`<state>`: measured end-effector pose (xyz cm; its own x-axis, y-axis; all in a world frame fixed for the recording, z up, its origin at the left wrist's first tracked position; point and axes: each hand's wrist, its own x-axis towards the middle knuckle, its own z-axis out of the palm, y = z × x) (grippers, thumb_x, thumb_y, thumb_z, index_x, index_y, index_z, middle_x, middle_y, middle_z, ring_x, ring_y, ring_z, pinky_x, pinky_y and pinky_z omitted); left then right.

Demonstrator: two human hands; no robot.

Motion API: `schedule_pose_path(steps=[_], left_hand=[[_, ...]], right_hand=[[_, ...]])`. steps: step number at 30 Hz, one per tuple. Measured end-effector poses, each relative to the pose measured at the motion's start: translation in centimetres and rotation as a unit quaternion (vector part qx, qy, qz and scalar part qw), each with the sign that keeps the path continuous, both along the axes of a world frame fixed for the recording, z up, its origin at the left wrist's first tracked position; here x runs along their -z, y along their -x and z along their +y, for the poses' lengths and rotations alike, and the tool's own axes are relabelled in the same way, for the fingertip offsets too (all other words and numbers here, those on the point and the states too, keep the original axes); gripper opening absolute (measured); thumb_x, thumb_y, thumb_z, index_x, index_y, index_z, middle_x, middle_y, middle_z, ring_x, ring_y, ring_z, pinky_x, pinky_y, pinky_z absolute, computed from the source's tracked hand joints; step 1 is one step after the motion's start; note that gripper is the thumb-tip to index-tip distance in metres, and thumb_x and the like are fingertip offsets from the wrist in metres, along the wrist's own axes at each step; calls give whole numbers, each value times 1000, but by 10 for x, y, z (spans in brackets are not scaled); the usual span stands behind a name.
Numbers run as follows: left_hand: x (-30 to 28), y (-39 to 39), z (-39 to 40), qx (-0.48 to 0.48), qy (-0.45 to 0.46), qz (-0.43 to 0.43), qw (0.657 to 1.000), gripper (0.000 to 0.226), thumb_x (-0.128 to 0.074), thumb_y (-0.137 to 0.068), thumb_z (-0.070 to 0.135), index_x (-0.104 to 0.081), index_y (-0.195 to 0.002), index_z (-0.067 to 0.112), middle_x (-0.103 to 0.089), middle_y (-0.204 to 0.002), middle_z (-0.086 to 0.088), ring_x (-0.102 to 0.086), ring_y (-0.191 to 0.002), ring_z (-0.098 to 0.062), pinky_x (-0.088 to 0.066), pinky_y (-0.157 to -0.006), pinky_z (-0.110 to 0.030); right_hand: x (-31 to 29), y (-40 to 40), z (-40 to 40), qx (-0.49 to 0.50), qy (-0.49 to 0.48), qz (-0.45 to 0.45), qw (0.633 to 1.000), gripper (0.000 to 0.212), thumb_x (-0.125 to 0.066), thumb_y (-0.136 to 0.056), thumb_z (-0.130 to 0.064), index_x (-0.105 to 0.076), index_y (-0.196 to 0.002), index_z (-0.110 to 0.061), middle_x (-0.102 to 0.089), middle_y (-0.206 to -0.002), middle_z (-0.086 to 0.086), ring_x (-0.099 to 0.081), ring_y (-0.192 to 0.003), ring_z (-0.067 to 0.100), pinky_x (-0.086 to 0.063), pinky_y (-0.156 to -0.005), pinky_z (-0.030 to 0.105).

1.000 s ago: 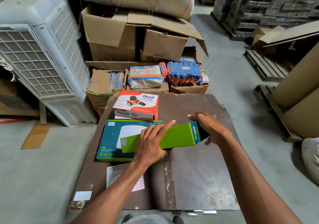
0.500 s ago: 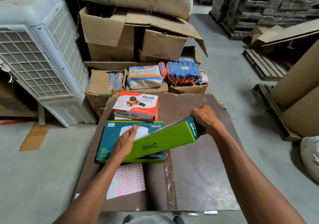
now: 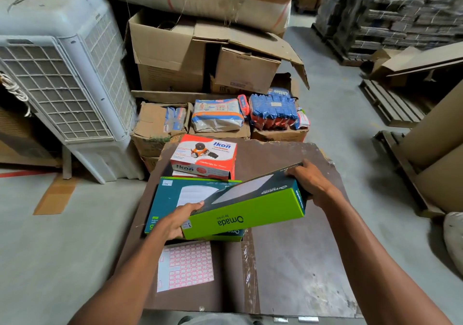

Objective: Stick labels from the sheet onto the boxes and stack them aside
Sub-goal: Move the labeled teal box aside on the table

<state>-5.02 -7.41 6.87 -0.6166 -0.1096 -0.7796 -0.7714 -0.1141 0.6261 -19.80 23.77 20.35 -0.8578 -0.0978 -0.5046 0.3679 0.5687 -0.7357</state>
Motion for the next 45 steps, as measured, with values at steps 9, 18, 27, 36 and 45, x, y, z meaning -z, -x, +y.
schedule_pose_path(steps=[9,18,27,36,45], left_hand=[[9,-35,4,46,212,115,970,68,-54,-100,53,-24,-159,37,-31,-164,1,-38,-145,-27,-37,-115,-49],[8,-49,17,105,376,208,897,69,-47,-105,42,2,-143,72,-39,-159,-2,-49,-135,-30,-46,-106,-56],[5,-56,32,139,403,157,891,77,-53,-85,75,-12,-149,66,-21,-164,-11,-35,-148,-31,-38,-112,-61],[0,-35,67,156,451,135,868,88,-60,-83,74,-8,-153,61,-18,-161,-10,-48,-136,-38,-49,-102,-50],[3,22,159,151,417,162,882,107,-74,-71,73,-8,-154,59,-22,-150,-11,-37,-136,-35,-37,-112,-44]], right_hand=[[74,-21,25,-92,-78,8,993,94,-78,-76,-52,-31,-152,-23,-46,-144,10,-60,-117,29,-58,-93,48],[98,-52,5,-152,-175,56,971,120,-64,-59,-93,-24,-159,-42,-20,-155,7,-52,-130,37,-45,-110,55],[109,-57,5,-184,-215,90,955,126,-55,-50,-102,-21,-158,-47,-4,-165,7,-51,-133,37,-46,-109,53],[118,-55,37,-146,-152,157,965,123,-70,-48,-94,-27,-155,-51,9,-167,-5,-36,-146,33,-42,-112,53],[131,-16,124,-86,-114,200,969,118,-76,-47,-91,-34,-151,-53,7,-165,-17,-33,-149,26,-44,-111,54]])
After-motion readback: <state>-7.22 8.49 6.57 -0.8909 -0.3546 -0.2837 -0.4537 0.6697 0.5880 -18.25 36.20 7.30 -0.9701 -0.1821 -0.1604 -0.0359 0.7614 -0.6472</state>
